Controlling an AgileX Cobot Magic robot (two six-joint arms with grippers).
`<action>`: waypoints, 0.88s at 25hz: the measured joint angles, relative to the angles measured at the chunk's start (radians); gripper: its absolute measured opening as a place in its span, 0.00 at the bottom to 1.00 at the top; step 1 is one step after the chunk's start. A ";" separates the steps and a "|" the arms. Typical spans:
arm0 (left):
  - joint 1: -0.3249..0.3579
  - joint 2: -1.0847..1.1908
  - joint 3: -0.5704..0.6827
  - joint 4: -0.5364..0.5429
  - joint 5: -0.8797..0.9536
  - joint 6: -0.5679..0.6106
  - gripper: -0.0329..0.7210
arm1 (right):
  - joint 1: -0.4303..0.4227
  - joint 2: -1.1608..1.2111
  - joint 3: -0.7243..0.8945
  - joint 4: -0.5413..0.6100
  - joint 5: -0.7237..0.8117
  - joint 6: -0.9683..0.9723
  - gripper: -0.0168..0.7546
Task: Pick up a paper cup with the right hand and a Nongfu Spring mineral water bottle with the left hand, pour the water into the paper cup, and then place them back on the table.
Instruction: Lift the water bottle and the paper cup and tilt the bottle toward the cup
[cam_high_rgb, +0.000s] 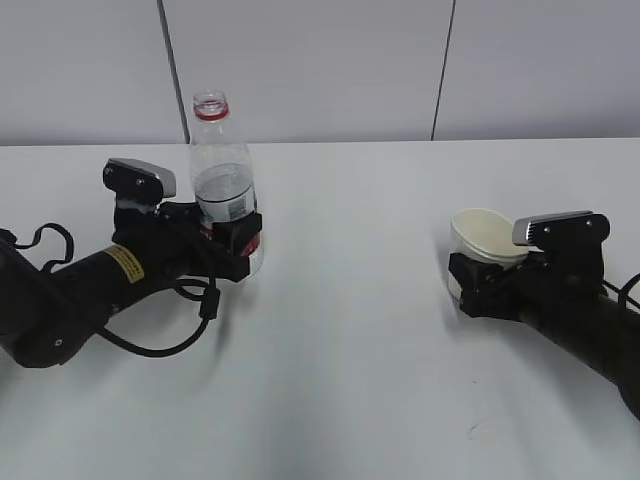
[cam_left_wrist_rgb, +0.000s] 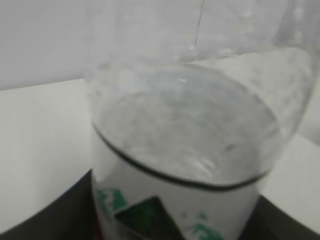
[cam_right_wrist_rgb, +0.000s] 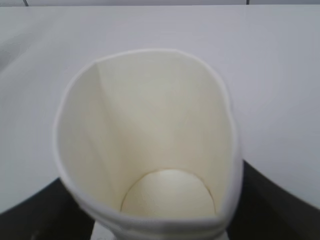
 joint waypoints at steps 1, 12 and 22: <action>0.000 0.000 0.000 0.005 0.000 0.000 0.56 | 0.000 0.000 0.000 -0.010 0.000 0.000 0.68; 0.000 -0.059 0.001 0.046 0.111 0.044 0.54 | 0.000 0.000 -0.021 -0.290 0.000 0.000 0.68; 0.000 -0.166 0.001 0.083 0.328 0.142 0.54 | 0.000 0.000 -0.091 -0.513 0.004 0.127 0.68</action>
